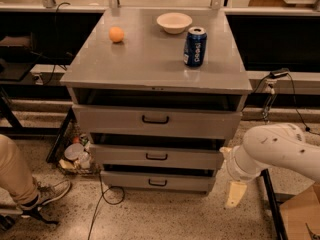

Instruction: Open middle drawer

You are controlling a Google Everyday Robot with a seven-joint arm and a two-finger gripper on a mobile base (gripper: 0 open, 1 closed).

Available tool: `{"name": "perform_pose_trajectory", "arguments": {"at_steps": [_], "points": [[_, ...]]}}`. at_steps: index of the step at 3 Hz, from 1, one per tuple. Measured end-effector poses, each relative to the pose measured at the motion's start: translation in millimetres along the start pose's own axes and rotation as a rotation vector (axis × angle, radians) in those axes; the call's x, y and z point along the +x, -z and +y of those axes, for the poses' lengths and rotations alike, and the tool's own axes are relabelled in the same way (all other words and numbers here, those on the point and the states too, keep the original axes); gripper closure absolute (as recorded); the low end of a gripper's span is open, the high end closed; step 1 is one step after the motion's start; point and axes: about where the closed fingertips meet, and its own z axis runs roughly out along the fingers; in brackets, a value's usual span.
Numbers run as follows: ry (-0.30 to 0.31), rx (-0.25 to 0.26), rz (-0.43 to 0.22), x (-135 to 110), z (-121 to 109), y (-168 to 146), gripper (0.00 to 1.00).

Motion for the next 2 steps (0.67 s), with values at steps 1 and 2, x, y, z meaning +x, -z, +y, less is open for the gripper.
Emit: {"name": "perform_pose_trajectory", "arguments": {"at_steps": [1, 2], "points": [[0.003, 0.029, 0.017, 3.1, -20.0, -39.6, 0.0], [-0.033, 0.024, -0.032, 8.0, -35.3, -87.9, 0.0]]}}
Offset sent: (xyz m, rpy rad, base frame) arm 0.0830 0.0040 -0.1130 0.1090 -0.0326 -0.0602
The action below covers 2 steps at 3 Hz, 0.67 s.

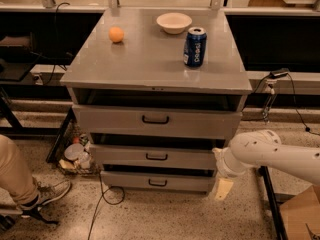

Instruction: Open middle drawer

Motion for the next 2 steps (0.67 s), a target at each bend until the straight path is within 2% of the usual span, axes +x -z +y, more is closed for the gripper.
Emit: {"name": "perform_pose_trajectory", "arguments": {"at_steps": [1, 2], "points": [[0.0, 0.0, 0.0, 0.0, 0.0, 0.0, 0.0], [0.045, -0.008, -0.024, -3.6, -2.8, -21.1, 0.0]]}}
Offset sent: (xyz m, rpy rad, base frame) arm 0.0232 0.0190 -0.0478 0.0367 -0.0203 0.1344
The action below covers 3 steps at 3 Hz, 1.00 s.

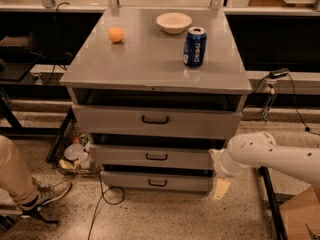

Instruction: Open middle drawer

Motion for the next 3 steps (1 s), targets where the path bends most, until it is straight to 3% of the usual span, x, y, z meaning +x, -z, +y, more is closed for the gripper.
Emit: {"name": "perform_pose_trajectory", "arguments": {"at_steps": [2, 3], "points": [[0.143, 0.049, 0.001, -27.8, -23.3, -47.1, 0.0], [0.162, 0.106, -0.024, -38.1, -37.1, -53.4, 0.0]]}}
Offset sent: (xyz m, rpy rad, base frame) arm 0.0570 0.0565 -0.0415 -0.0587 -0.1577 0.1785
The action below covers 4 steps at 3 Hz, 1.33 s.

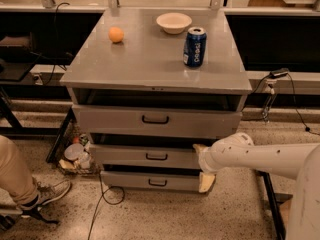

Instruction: Open middle drawer

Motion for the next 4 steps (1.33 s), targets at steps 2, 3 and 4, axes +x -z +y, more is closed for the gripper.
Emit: {"name": "perform_pose_trajectory", "arguments": {"at_steps": [2, 3, 4], "points": [[-0.009, 0.025, -0.051, -9.4, -21.3, -34.9, 0.0], [-0.047, 0.021, -0.07, -8.3, -29.1, -69.8, 0.03], [-0.065, 0.018, -0.081, -7.4, -29.0, -86.3, 0.25]]}}
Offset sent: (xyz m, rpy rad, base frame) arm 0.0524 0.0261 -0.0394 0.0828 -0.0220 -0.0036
